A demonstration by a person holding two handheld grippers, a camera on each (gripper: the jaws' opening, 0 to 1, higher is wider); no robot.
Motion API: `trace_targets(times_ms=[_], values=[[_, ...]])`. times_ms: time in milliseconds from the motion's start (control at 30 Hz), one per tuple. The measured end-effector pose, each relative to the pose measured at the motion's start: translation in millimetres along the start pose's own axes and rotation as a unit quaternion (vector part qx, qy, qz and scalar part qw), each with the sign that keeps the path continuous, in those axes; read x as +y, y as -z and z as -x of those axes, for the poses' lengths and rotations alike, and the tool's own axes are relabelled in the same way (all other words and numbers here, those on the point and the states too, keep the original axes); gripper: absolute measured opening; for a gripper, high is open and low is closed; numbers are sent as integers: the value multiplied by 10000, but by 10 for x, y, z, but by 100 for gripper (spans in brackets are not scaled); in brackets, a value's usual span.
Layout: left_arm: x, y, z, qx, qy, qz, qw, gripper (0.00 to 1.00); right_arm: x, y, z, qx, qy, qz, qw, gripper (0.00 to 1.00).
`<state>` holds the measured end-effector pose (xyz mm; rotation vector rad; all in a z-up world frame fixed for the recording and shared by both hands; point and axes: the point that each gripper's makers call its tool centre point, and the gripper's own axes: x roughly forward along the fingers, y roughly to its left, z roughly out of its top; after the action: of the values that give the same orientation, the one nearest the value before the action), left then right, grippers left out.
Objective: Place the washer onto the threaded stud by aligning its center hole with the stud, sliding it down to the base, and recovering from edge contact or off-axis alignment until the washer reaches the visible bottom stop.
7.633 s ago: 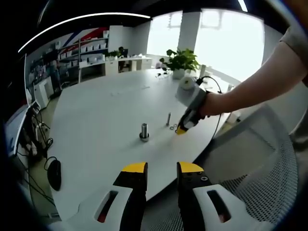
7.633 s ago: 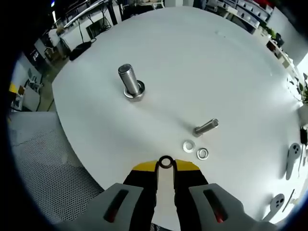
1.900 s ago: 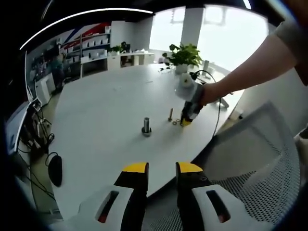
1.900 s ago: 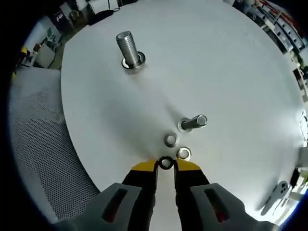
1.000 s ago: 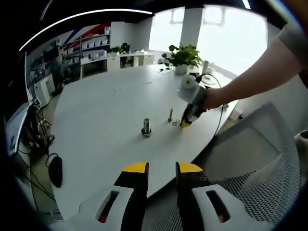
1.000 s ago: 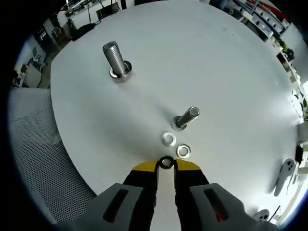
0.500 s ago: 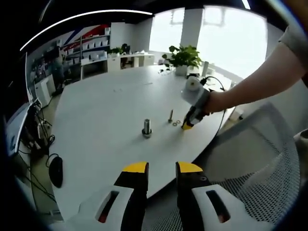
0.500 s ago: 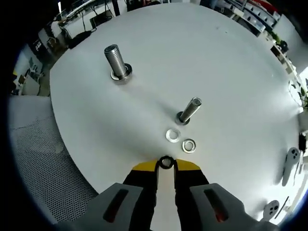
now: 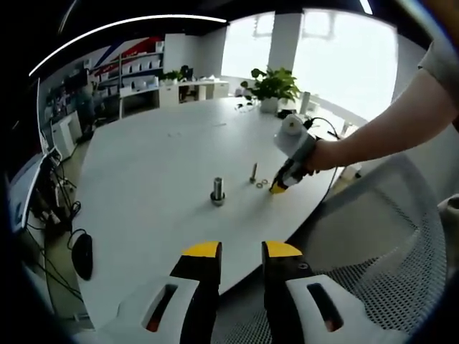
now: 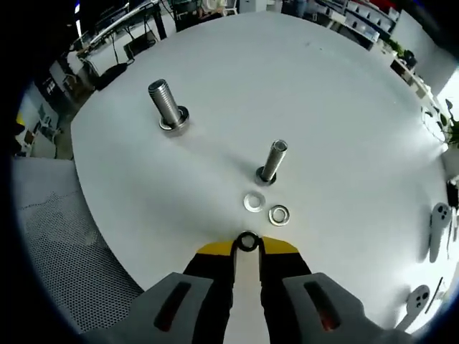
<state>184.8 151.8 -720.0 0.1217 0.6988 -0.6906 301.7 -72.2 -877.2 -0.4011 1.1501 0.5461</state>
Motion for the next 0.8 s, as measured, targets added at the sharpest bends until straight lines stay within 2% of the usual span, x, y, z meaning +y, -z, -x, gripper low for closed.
trace_targets(times_ms=[100, 233, 633, 800], values=[[17, -3, 8, -43, -39, 22, 10000, 20, -25, -19, -14, -42, 16, -74, 10000, 14], [15, -6, 9, -42, -33, 14, 10000, 20, -41, -38, -9, -125, -47, -573, 9983, 14], [24, -10, 11, -47, -58, 35, 10000, 20, -106, -207, 86, -276, -44, -193, 9994, 14], [25, -5, 14, -44, -66, 54, 10000, 20, -151, -313, 165, -455, 20, -97, 9989, 14]])
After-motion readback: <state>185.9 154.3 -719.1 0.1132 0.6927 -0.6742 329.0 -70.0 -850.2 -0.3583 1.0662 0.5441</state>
